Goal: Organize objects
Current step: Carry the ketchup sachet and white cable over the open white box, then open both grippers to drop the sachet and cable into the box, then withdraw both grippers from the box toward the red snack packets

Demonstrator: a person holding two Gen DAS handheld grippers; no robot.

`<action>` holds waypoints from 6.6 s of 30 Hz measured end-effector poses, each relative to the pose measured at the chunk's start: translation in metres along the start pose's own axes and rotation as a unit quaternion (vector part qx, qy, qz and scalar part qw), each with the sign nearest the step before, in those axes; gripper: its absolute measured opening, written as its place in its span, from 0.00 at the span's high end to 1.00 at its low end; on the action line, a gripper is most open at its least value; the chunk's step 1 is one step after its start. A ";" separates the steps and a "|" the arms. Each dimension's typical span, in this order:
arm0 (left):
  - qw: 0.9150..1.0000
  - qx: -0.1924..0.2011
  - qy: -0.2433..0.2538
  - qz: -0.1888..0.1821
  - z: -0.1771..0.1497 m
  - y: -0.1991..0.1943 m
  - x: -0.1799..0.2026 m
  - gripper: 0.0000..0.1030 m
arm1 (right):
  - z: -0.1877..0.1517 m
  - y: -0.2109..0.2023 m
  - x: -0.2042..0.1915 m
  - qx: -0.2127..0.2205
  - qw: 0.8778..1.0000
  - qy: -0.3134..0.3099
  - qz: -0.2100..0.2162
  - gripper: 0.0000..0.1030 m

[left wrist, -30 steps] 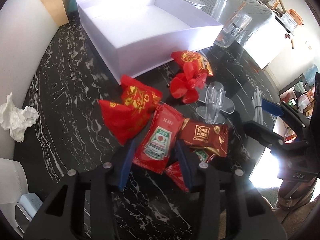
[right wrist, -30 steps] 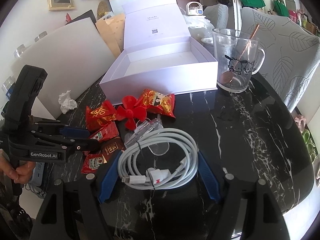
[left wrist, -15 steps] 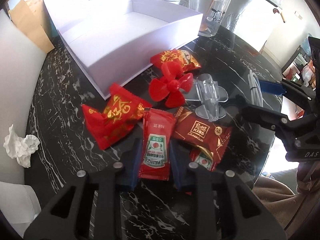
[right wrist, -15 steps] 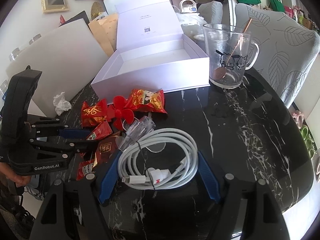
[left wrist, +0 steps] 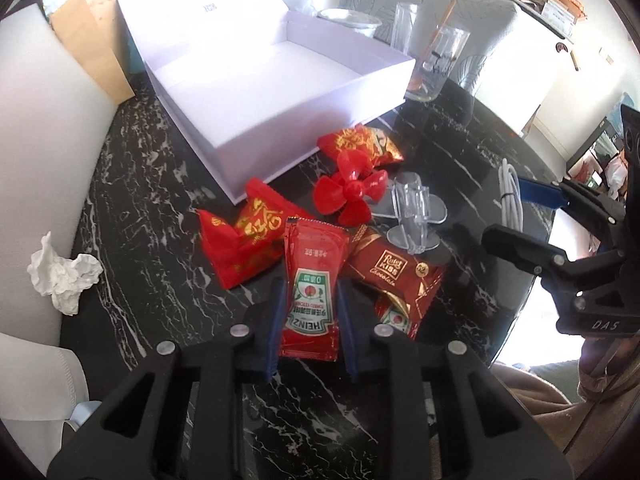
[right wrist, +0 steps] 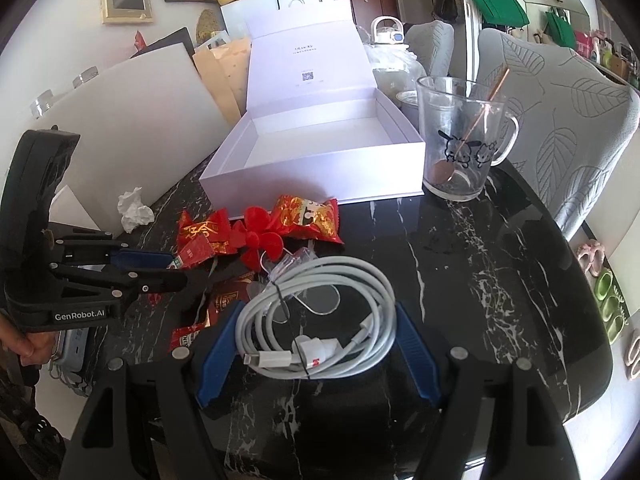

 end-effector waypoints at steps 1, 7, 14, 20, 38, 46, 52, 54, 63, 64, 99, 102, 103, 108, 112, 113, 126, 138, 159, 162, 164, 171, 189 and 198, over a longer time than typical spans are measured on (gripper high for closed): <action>1.000 0.006 -0.003 0.000 0.001 -0.005 -0.001 0.77 | 0.002 -0.002 -0.002 0.002 1.000 -0.004 0.000 0.26; 0.999 0.034 -0.013 0.004 0.011 -0.027 -0.004 0.77 | 0.016 -0.011 -0.015 0.015 0.999 -0.033 -0.004 0.26; 0.998 0.064 -0.020 0.014 0.028 -0.046 -0.007 0.77 | 0.036 -0.020 -0.021 0.029 0.998 -0.051 -0.002 0.26; 0.996 0.084 -0.027 0.021 0.045 -0.061 -0.013 0.77 | 0.056 -0.026 -0.024 0.039 0.997 -0.067 0.000 0.26; 0.992 0.118 -0.012 0.049 0.111 -0.073 -0.031 0.77 | 0.138 -0.019 -0.027 0.064 0.992 -0.105 0.006 0.26; 0.991 0.121 -0.010 0.051 0.143 -0.060 -0.046 0.77 | 0.173 0.001 -0.019 0.068 0.992 -0.106 0.001 0.26; 0.992 0.113 -0.010 0.060 0.164 -0.041 -0.059 0.77 | 0.195 0.028 -0.012 0.062 0.992 -0.108 -0.006 0.26; 0.992 0.111 -0.015 0.060 0.170 -0.034 -0.063 0.77 | 0.202 0.037 -0.009 0.060 0.992 -0.107 -0.007 0.26; 0.993 0.093 -0.028 0.069 0.195 0.006 -0.085 0.77 | 0.223 0.081 -0.001 0.048 0.993 -0.102 -0.017 0.26; 0.993 0.089 -0.029 0.070 0.198 0.011 -0.088 0.77 | 0.225 0.086 0.000 0.046 0.994 -0.102 -0.019 0.26; 0.996 0.037 -0.025 0.072 0.222 0.090 -0.103 0.72 | 0.232 0.171 0.024 -0.015 0.992 -0.111 -0.056 0.26; 0.996 0.041 -0.025 0.078 0.224 0.084 -0.101 0.61 | 0.234 0.166 0.023 -0.009 0.992 -0.112 -0.061 0.26; 0.996 0.044 -0.025 0.079 0.225 0.081 -0.101 0.57 | 0.235 0.164 0.023 -0.007 0.992 -0.113 -0.063 0.26; 0.995 0.054 -0.031 0.082 0.227 0.068 -0.101 0.54 | 0.239 0.151 0.021 0.002 0.991 -0.114 -0.071 0.23; 0.994 0.062 -0.033 0.089 0.224 0.051 -0.102 0.54 | 0.240 0.139 0.018 0.012 0.991 -0.114 -0.071 0.23; 0.993 0.064 -0.034 0.090 0.225 0.049 -0.102 0.54 | 0.241 0.136 0.017 0.014 0.991 -0.114 -0.071 0.23; 0.990 0.093 -0.033 0.102 0.215 0.000 -0.091 0.54 | 0.242 0.083 0.003 0.048 0.989 -0.115 -0.080 0.23; 0.986 0.122 -0.029 0.106 0.198 -0.047 -0.072 0.44 | 0.233 0.027 -0.012 0.078 0.986 -0.118 -0.089 0.23; 0.983 0.148 -0.041 0.101 0.152 -0.095 -0.050 0.29 | 0.186 -0.031 -0.024 0.092 0.985 -0.102 -0.102 0.22; 0.983 0.146 -0.043 0.101 0.143 -0.099 -0.047 0.29 | 0.178 -0.036 -0.028 0.091 0.986 -0.100 -0.100 0.22; 0.983 0.145 -0.043 0.101 0.137 -0.100 -0.045 0.29 | 0.171 -0.039 -0.030 0.090 0.986 -0.099 -0.100 0.22; 0.985 0.140 -0.042 0.096 0.117 -0.100 -0.038 0.28 | 0.148 -0.049 -0.037 0.086 0.987 -0.095 -0.100 0.22; 0.991 0.098 -0.045 0.081 0.063 -0.075 -0.024 0.28 | 0.087 -0.041 -0.038 0.054 0.992 -0.078 -0.086 0.22; 0.993 0.073 -0.057 0.075 0.044 -0.056 -0.025 0.28 | 0.065 -0.025 -0.038 0.035 0.994 -0.074 -0.072 0.22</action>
Point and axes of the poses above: each gripper's, at about its wrist camera, not at the fingertips, and y roughly the way its jaws point, x to its right, z to its top, the point moved 4 cm from there along y, roughly the way its jaws point, and after that the axes turned 4 degrees about x, right-handed, at the moved point
